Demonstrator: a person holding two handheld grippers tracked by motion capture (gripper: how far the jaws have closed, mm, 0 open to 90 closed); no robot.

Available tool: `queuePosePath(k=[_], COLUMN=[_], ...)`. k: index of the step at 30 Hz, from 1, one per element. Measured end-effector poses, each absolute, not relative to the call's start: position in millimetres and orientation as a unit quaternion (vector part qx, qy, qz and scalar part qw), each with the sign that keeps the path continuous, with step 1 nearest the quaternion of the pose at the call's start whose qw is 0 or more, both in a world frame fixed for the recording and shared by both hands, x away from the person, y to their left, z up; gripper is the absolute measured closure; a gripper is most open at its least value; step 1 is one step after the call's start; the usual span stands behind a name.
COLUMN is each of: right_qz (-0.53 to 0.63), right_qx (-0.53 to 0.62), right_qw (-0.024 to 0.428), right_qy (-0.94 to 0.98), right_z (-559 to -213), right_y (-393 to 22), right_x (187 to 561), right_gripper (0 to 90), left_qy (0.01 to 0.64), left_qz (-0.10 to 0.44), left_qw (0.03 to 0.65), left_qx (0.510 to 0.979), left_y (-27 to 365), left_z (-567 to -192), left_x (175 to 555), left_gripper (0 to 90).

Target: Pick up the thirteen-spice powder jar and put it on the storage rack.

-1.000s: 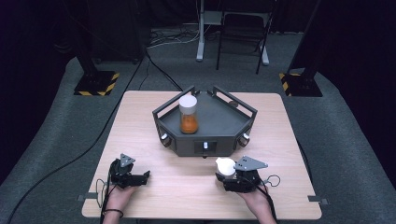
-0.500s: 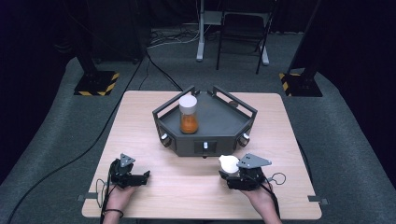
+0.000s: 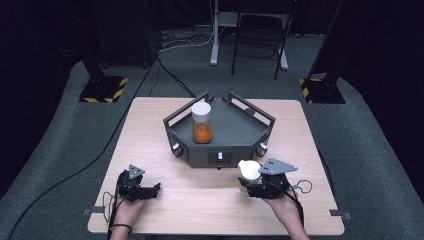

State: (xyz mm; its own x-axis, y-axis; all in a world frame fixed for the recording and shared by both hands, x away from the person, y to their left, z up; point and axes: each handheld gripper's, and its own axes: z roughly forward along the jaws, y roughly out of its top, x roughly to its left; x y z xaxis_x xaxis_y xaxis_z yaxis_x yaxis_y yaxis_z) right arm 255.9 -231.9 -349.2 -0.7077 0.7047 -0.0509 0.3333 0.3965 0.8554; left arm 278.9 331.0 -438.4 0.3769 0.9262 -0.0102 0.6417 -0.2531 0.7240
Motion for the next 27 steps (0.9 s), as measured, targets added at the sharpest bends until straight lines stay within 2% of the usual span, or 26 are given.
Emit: queuePosePath(k=[27], right_qz=[0.447], right_qx=[0.331], right_qw=[0.231], right_qy=[0.798], right_z=[-316.1], right_y=[-241.8], right_x=[258.6], right_gripper=[29.4], left_qy=[0.515], left_qz=[0.216], left_qw=[0.329], left_qx=[0.761], left_y=[331.0], left_z=[-438.4], left_x=[278.8], left_gripper=[0.9])
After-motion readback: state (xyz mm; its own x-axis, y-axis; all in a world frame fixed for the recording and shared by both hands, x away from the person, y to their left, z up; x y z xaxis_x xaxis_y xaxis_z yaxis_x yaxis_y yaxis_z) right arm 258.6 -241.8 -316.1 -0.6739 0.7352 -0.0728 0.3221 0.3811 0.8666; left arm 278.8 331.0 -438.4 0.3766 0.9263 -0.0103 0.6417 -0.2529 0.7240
